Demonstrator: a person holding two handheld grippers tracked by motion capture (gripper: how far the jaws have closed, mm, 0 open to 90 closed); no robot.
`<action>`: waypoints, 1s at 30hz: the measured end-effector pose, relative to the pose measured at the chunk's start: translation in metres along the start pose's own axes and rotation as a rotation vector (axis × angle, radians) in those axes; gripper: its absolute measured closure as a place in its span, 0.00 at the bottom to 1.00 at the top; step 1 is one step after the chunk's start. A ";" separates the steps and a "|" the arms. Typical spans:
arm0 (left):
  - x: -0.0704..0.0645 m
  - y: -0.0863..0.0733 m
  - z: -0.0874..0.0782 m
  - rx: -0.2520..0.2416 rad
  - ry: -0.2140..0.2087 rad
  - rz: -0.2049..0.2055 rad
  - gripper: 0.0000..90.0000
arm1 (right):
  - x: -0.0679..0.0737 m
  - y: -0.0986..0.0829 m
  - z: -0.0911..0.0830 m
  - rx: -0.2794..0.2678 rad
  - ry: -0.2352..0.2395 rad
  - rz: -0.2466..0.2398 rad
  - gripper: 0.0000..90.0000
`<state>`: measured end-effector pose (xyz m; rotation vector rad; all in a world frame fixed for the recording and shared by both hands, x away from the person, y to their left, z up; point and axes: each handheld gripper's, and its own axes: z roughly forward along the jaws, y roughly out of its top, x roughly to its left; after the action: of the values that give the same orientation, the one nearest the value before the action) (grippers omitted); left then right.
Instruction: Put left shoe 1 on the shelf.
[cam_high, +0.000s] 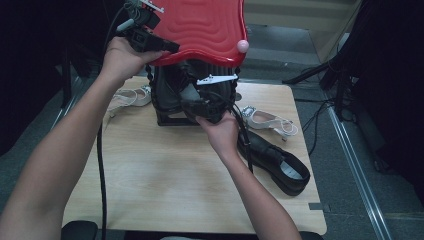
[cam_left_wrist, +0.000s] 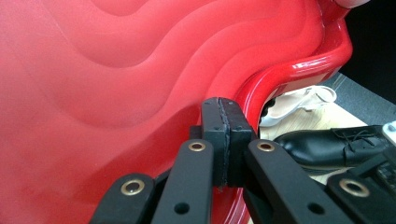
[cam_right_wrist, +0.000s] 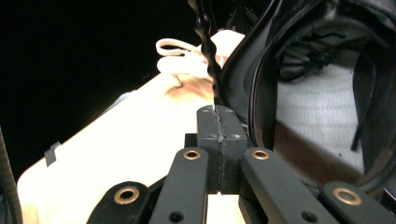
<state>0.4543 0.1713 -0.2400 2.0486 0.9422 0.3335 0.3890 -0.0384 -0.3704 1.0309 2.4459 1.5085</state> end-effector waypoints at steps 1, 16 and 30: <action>0.000 0.000 0.000 -0.004 0.001 -0.004 1.00 | -0.001 -0.003 -0.002 -0.002 -0.003 -0.013 1.00; -0.001 -0.002 0.000 -0.017 0.006 0.009 1.00 | -0.023 -0.052 -0.020 0.053 -0.003 -0.014 1.00; -0.001 -0.006 -0.001 -0.037 0.011 -0.010 1.00 | -0.041 -0.045 -0.009 0.043 0.001 0.031 1.00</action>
<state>0.4499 0.1732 -0.2442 2.0095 0.9457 0.3546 0.3945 -0.0815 -0.4133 1.0803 2.4850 1.4721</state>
